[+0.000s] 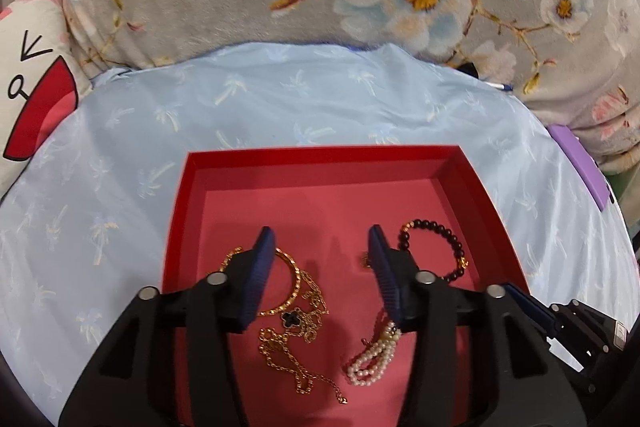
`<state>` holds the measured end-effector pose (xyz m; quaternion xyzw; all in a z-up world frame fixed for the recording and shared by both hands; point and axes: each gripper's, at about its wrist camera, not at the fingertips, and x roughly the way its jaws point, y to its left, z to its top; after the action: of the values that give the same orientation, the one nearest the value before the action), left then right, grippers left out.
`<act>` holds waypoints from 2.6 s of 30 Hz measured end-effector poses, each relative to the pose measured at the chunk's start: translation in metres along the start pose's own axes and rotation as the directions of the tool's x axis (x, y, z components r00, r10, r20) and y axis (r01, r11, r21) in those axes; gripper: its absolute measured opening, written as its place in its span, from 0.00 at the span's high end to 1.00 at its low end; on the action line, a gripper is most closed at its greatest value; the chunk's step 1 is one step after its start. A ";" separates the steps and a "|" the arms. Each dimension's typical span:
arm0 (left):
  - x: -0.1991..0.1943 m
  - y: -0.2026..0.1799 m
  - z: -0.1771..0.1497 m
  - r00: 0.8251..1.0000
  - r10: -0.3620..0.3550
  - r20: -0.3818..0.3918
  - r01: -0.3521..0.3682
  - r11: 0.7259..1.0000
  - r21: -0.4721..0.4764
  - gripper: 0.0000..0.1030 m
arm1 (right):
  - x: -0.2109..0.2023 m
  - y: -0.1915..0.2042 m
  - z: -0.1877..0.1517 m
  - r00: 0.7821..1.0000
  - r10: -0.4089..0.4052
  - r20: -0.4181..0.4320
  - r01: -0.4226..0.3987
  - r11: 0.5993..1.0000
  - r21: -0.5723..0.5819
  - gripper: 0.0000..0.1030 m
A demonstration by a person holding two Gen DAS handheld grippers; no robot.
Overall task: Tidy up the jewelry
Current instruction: 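Open both grippers to drop the ring and hoop into the box, then move the right gripper to the small hoop earring and grasp it, then lift the hoop with the right gripper while the left gripper grasps the last gold hoop earring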
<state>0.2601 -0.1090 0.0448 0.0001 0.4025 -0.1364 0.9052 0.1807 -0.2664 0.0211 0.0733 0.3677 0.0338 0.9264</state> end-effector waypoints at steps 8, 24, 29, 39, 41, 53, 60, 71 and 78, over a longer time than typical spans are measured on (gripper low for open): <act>-0.042 0.019 -0.007 0.999 0.026 0.044 -0.025 1.000 -0.016 0.42 | -0.042 0.006 -0.007 0.998 0.006 0.060 -0.006 1.000 -0.005 0.87; -0.128 0.029 -0.092 0.995 0.078 0.068 -0.078 0.997 -0.002 0.39 | -0.108 0.028 -0.079 0.998 0.034 0.051 -0.034 0.999 -0.007 0.78; -0.133 0.025 -0.132 0.995 0.095 0.028 -0.095 0.995 0.008 0.30 | -0.110 0.036 -0.103 0.999 0.053 0.010 -0.053 0.999 0.000 0.71; -0.123 0.019 -0.188 0.991 0.103 -0.081 -0.099 0.994 0.051 0.23 | -0.087 0.060 -0.118 0.993 0.097 -0.066 -0.100 0.994 -0.040 0.48; -0.123 0.022 -0.196 0.990 0.106 -0.094 -0.102 0.994 0.051 0.23 | -0.078 0.069 -0.116 0.991 0.106 -0.082 -0.111 0.992 -0.063 0.48; -0.122 0.041 -0.207 0.985 0.117 -0.130 -0.117 0.993 0.003 0.23 | -0.035 0.107 -0.112 0.980 0.110 -0.163 -0.137 0.977 -0.162 0.59; -0.123 0.043 -0.208 0.986 0.105 -0.131 -0.106 0.994 -0.003 0.23 | -0.032 0.109 -0.113 0.986 0.070 -0.153 -0.099 0.975 -0.196 0.76; -0.122 0.034 -0.203 0.989 0.082 -0.125 -0.082 0.997 0.005 0.23 | -0.036 0.099 -0.113 0.987 0.069 -0.146 -0.096 0.978 -0.185 0.95; -0.126 0.039 -0.200 0.990 0.087 -0.114 -0.089 0.996 -0.013 0.23 | -0.034 0.103 -0.110 0.986 0.085 -0.144 -0.110 0.978 -0.175 0.80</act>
<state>0.0435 -0.0178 -0.0024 0.0175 0.4540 -0.0923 0.8860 0.0799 -0.1565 -0.0183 0.0039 0.4212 0.1177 0.8993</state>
